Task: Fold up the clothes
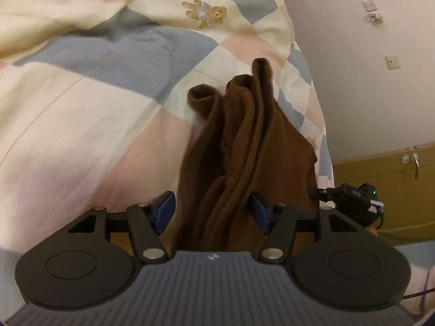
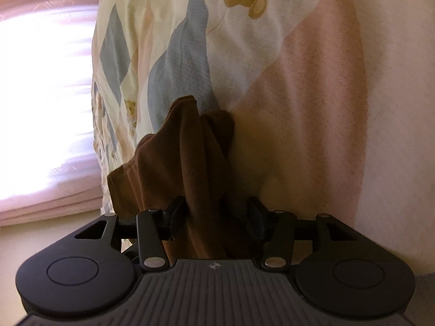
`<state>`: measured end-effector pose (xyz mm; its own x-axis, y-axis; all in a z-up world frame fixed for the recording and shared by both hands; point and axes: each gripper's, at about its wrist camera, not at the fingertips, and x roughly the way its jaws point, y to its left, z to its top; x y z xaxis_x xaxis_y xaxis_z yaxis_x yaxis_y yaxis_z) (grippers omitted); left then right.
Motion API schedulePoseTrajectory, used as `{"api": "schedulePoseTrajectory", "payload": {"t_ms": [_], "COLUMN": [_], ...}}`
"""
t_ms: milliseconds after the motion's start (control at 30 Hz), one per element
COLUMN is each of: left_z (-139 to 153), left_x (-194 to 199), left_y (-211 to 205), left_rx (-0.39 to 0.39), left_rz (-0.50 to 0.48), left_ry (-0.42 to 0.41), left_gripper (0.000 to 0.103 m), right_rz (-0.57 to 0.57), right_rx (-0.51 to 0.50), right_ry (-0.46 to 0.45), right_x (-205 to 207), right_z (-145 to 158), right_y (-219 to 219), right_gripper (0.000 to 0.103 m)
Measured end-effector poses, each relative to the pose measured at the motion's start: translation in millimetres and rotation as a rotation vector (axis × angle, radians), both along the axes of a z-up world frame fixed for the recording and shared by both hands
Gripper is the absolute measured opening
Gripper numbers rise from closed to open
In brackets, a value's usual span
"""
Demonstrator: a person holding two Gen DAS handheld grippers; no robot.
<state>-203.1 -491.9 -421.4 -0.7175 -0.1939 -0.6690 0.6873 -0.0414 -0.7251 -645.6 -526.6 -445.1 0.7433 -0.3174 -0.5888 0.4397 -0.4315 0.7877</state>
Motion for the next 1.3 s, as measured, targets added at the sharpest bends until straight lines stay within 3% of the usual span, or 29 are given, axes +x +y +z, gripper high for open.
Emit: {"api": "schedulePoseTrajectory", "payload": {"t_ms": [200, 300, 433, 467, 533, 567, 600, 700, 867, 967, 1200, 1300], "left_z": [-33.6, -44.1, -49.2, -48.9, -42.4, -38.5, -34.0, -10.2, 50.0, 88.0, 159.1, 170.0], "left_x": [9.6, 4.7, -3.6, -5.3, -8.7, -10.3, -11.4, -17.8, -45.6, -86.7, -257.3, -328.6], "left_y": [-6.3, -16.3, -30.0, -32.9, -35.6, -36.2, -35.9, -35.3, -61.0, -98.0, -214.7, -260.3], "left_rx": [-0.040, -0.057, -0.054, -0.052, -0.058, -0.061, -0.062, -0.057, -0.102, -0.167, -0.342, -0.377], "left_rz": [-0.008, -0.026, -0.064, -0.072, -0.084, -0.086, -0.083, -0.082, -0.115, -0.194, -0.482, -0.583], "left_ry": [0.204, 0.262, 0.304, 0.310, 0.278, 0.257, 0.232, 0.159, 0.053, 0.018, 0.026, 0.036], "left_gripper": [0.060, 0.060, 0.028, 0.026, 0.022, 0.022, 0.021, 0.020, 0.020, 0.020, 0.020, 0.021], "right_rz": [0.026, 0.026, 0.026, 0.028, 0.035, 0.036, 0.034, 0.029, -0.020, -0.097, -0.411, -0.555], "right_rx": [-0.007, -0.008, -0.017, -0.021, -0.033, -0.043, -0.059, -0.105, -0.173, -0.229, -0.352, -0.402], "right_ry": [0.056, 0.053, 0.049, 0.045, 0.024, 0.016, 0.010, -0.007, -0.062, -0.096, -0.075, -0.047], "right_x": [5.2, 4.5, -0.4, 0.2, 5.6, 6.9, 6.4, 4.8, -3.5, -23.8, -118.3, -159.1], "right_z": [8.1, 7.0, 3.7, 1.5, -4.7, -5.3, -2.8, 4.7, 26.0, 50.7, 108.9, 125.1], "right_y": [9.9, 16.4, 20.5, 16.5, -4.5, -9.3, -6.7, 1.0, 15.3, 21.8, 29.9, 36.1], "right_gripper": [0.057, 0.057, 0.058, 0.057, 0.056, 0.051, 0.038, 0.026, 0.020, 0.020, 0.020, 0.020]}}
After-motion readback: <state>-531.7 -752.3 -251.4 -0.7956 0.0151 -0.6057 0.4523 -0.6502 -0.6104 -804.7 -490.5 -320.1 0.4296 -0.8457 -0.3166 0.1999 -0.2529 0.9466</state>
